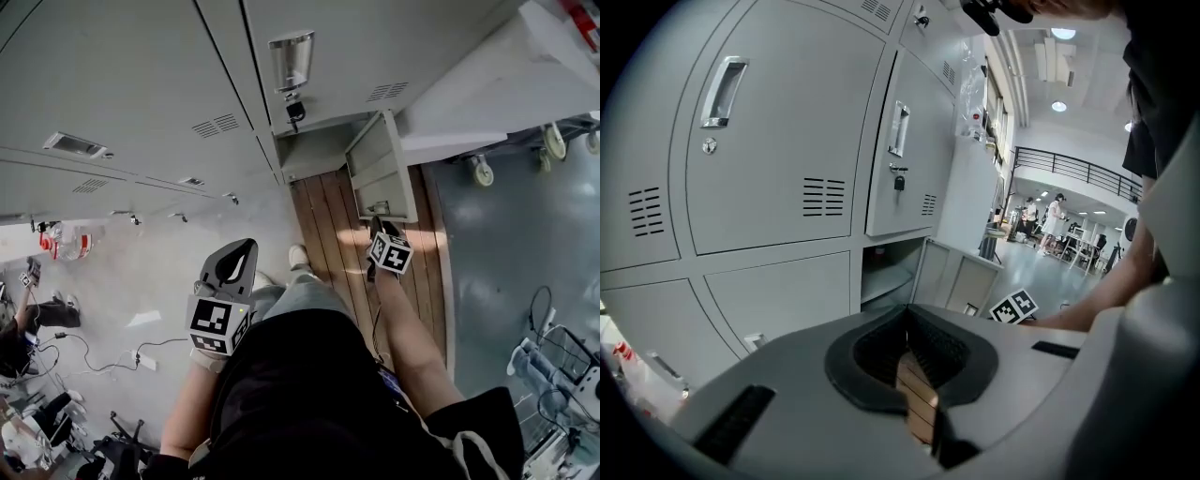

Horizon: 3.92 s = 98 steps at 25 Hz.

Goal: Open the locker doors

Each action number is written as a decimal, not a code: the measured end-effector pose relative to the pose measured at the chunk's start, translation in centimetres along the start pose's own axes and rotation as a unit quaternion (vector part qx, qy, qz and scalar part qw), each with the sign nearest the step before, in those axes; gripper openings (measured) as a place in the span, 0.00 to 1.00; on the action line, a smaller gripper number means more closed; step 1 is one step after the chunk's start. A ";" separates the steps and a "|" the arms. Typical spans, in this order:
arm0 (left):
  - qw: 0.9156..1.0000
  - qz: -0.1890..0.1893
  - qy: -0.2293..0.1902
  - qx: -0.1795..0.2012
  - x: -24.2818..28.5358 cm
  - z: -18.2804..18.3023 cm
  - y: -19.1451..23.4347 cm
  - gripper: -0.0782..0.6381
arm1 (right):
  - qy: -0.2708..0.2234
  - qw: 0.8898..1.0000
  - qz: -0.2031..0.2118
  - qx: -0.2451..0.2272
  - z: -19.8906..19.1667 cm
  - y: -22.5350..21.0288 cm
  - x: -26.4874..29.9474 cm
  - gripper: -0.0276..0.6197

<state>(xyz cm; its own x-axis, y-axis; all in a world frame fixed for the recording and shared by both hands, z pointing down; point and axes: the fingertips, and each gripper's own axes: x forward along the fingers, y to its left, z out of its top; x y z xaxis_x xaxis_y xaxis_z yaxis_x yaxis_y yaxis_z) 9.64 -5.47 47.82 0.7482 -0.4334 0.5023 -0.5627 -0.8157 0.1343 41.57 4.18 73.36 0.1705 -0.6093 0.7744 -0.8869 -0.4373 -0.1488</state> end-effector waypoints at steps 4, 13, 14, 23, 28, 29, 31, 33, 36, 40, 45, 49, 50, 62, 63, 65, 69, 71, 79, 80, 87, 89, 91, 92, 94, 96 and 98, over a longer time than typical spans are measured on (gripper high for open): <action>1.000 -0.006 -0.001 0.005 1.2 0.7 -0.4 0.14 | -0.005 1.000 -0.019 0.019 1.0 -2.4 0.2 0.24; 1.000 -0.013 -0.002 0.009 2.4 1.4 -0.6 0.14 | -0.009 0.997 -0.062 0.048 2.6 -6.5 0.2 0.25; 1.000 -0.014 -0.002 0.008 2.4 1.4 -0.6 0.14 | -0.011 0.997 -0.061 0.052 2.7 -6.6 0.2 0.25; 1.000 -0.018 -0.006 0.003 1.7 0.9 -0.2 0.14 | -0.019 0.993 -0.083 0.086 1.7 -6.4 -1.2 0.27; 1.000 -0.016 -0.012 -0.001 0.7 0.6 0.7 0.14 | -0.009 0.997 -0.055 0.062 1.0 -2.8 -1.6 0.25; 1.000 -0.015 -0.014 -0.002 0.4 0.5 1.0 0.14 | -0.001 0.997 -0.050 0.056 0.8 -1.9 -1.8 0.22; 1.000 -0.012 -0.017 -0.004 -0.2 0.5 1.5 0.14 | 0.012 0.998 -0.048 0.045 0.8 -0.3 -2.4 0.16; 1.000 -0.009 -0.019 -0.006 -0.8 0.3 2.1 0.14 | 0.013 0.999 -0.034 0.034 1.1 1.8 -2.9 0.13; 1.000 -0.003 -0.020 -0.013 -1.9 -0.1 3.2 0.14 | 0.006 1.000 0.006 0.007 2.0 6.1 -3.3 0.10; 0.999 0.015 -0.033 -0.026 -3.3 -0.1 4.8 0.14 | 0.001 0.996 0.086 -0.027 4.1 12.9 -4.2 0.09; 0.998 0.036 -0.044 -0.039 -5.5 -0.4 7.0 0.14 | -0.013 0.980 0.180 -0.081 6.6 22.0 -7.2 0.09; 0.996 0.048 -0.059 -0.055 -7.3 -0.5 8.6 0.13 | -0.040 0.963 0.232 -0.134 9.0 28.1 -10.3 0.09; 0.995 0.052 -0.065 -0.058 -7.7 -0.5 9.0 0.13 | -0.047 0.958 0.243 -0.145 9.5 29.5 -11.1 0.09; 0.985 0.094 -0.129 -0.065 -14.6 1.0 13.8 0.14 | -0.138 0.891 0.352 -0.251 13.7 41.6 -21.8 0.09; 0.984 0.096 -0.135 -0.065 -15.3 1.2 14.1 0.14 | -0.144 0.886 0.362 -0.251 13.9 42.4 -22.6 0.09; 0.982 0.098 -0.146 -0.063 -16.5 1.7 14.5 0.14 | -0.156 0.876 0.381 -0.253 14.3 43.8 -24.2 0.09; 0.979 0.108 -0.165 -0.046 -18.6 3.0 15.1 0.14 | -0.185 0.853 0.409 -0.266 15.3 46.2 -27.0 0.09; 0.977 0.112 -0.178 -0.042 -19.5 3.8 15.2 0.14 | -0.199 0.841 0.421 -0.277 15.6 47.3 -28.3 0.09; 0.975 0.113 -0.192 -0.020 -21.1 5.8 14.3 0.14 | -0.220 0.816 0.448 -0.290 15.7 49.2 -31.1 0.09; 0.974 0.113 -0.195 -0.023 -21.2 5.9 14.2 0.14 | -0.220 0.814 0.448 -0.297 15.6 49.3 -31.3 0.09; 0.973 0.105 -0.203 -0.015 -20.9 6.0 13.2 0.14 | -0.214 0.815 0.447 -0.302 15.3 48.7 -31.2 0.09; 0.973 0.102 -0.207 -0.015 -20.7 6.0 12.9 0.14 | -0.212 0.818 0.445 -0.296 15.4 48.3 -31.0 0.09; 0.972 0.100 -0.211 -0.015 -20.6 6.1 12.6 0.14 | -0.213 0.819 0.442 -0.298 15.5 47.9 -31.0 0.09; 0.972 0.100 -0.212 -0.014 -20.5 6.2 12.4 0.14 | -0.213 0.819 0.441 -0.299 15.6 47.6 -30.9 0.09; 0.973 0.099 -0.210 -0.012 -20.3 6.4 12.1 0.14 | -0.213 0.821 0.439 -0.296 15.8 47.2 -30.8 0.09; 0.973 0.098 -0.207 -0.010 -20.0 6.4 11.8 0.14 | -0.213 0.823 0.439 -0.291 15.9 46.7 -30.7 0.09; 0.974 0.097 -0.205 -0.010 -19.7 6.5 11.5 0.14 | -0.212 0.824 0.439 -0.288 15.9 46.3 -30.7 0.09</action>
<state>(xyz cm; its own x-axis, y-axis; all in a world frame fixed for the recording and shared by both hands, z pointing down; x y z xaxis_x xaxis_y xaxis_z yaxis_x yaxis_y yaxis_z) -9.29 -8.78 33.89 0.7019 -0.6990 0.1368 -0.7116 -0.6969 0.0896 2.13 -7.88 32.96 -0.6198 -0.7529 0.2212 -0.7838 0.6080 -0.1268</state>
